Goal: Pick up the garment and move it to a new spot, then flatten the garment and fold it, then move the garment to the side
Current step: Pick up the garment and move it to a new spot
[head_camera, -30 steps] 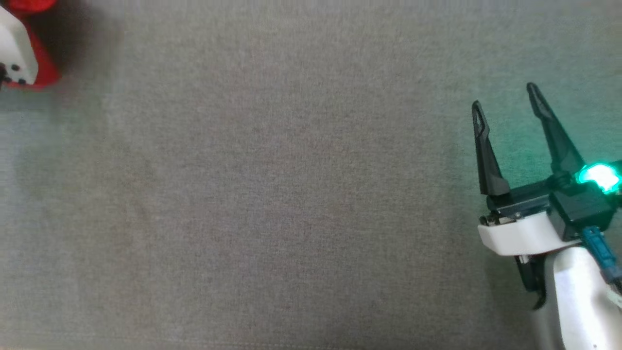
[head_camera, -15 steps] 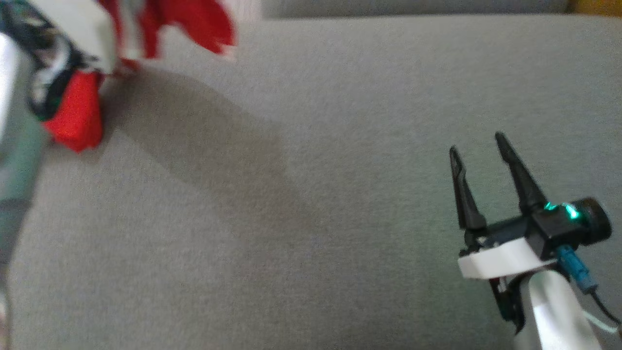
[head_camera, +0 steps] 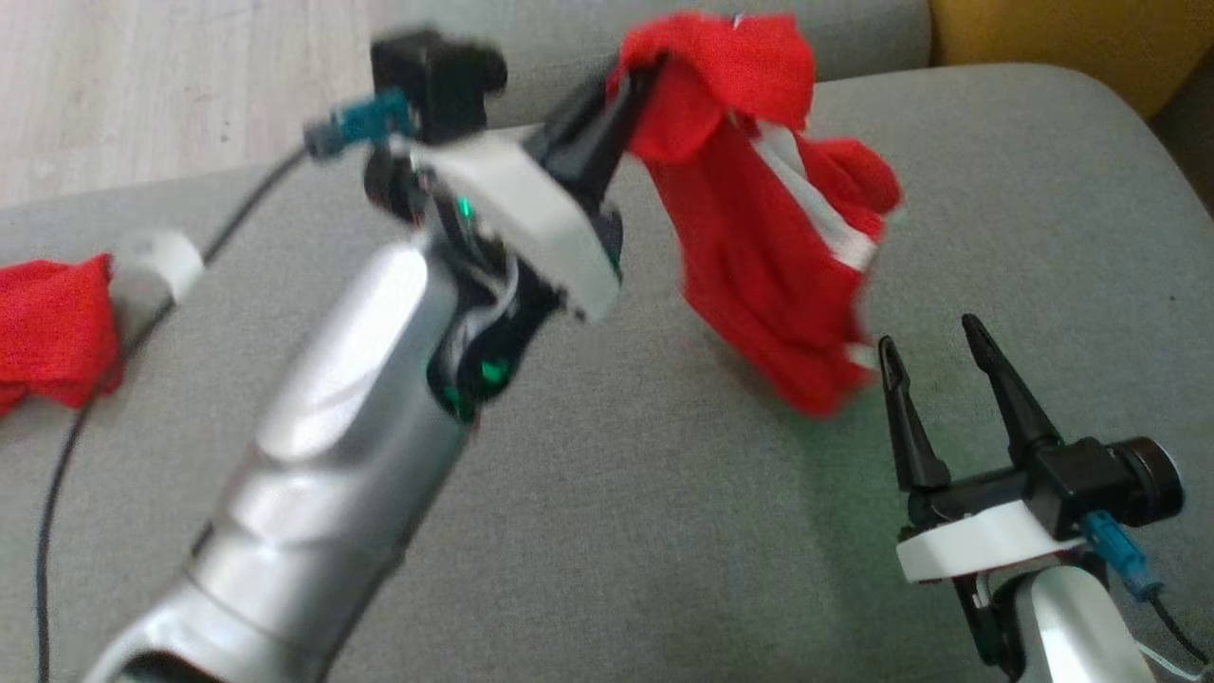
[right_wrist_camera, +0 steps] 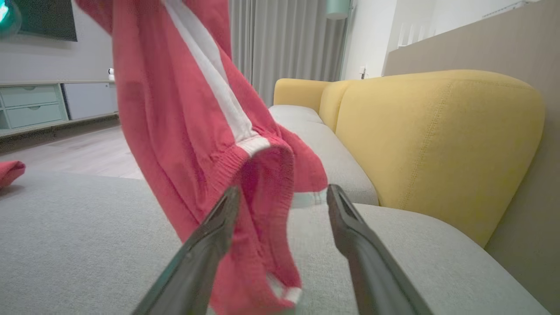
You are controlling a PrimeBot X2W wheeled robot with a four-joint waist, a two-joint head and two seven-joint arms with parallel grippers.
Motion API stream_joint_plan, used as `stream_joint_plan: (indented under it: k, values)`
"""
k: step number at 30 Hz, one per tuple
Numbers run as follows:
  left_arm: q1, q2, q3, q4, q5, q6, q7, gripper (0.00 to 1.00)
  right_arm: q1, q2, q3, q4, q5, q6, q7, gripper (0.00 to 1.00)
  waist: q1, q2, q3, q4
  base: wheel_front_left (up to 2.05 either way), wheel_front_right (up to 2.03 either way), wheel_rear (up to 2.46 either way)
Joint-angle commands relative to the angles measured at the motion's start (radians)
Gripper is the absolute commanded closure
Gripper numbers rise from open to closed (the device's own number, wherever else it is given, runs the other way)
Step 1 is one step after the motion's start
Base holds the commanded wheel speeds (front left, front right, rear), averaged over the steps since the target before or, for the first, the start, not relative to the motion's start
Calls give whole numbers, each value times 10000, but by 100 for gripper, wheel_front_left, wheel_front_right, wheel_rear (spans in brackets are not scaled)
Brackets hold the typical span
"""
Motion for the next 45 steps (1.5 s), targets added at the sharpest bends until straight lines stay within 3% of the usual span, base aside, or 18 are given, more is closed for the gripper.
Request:
stream_joint_plan:
  k: [1,6,9,15,16,17,18,23,29,40,45]
  values:
    - [56,293,448,-297,-122,140,-155,100,-169,-2,154,-288,78,-7,-91,0,2,-1,166,-29,0,0,0]
    - [1899,549,821,332,-493,547,-898,100,-210,-2,102,-260,114,-7,-134,0,2,-1,597,-20,0,0,0]
    - [3128,700,1387,1167,-750,777,-1959,100,-324,-2,55,-207,119,-7,-182,0,2,-1,911,39,0,0,0]
    - [3873,899,1828,2212,-771,903,-3001,100,-471,-1,23,-175,49,-7,-258,0,2,-1,1177,172,0,0,0]
    - [3915,916,1884,2368,-748,924,-3178,88,-495,-1,19,-161,34,-7,-266,0,2,-1,1206,199,0,0,0]
    - [3936,915,1951,2508,-725,971,-3370,52,-519,-1,14,-142,21,-7,-273,0,2,-1,1223,224,0,0,0]
    - [3934,922,1982,2613,-652,1014,-3574,0,-540,-1,9,-119,7,-7,-278,0,2,-1,1234,248,0,0,0]
    - [3857,931,1781,2840,-196,901,-4292,0,-592,-1,-10,-2,-41,-7,-276,0,2,-1,1149,400,0,0,0]
    - [4076,1341,1494,2411,658,919,-4859,0,-491,-1,-50,98,-82,-7,-244,0,2,-1,656,590,0,0,0]
    - [6251,2018,1570,725,1765,1856,-5111,0,375,-1,57,444,-22,-7,-232,0,2,-1,-588,970,0,0,0]
    - [7613,1931,1843,-328,2022,2373,-5124,0,998,-1,18,522,239,-7,-247,0,2,-1,-928,1182,0,0,0]
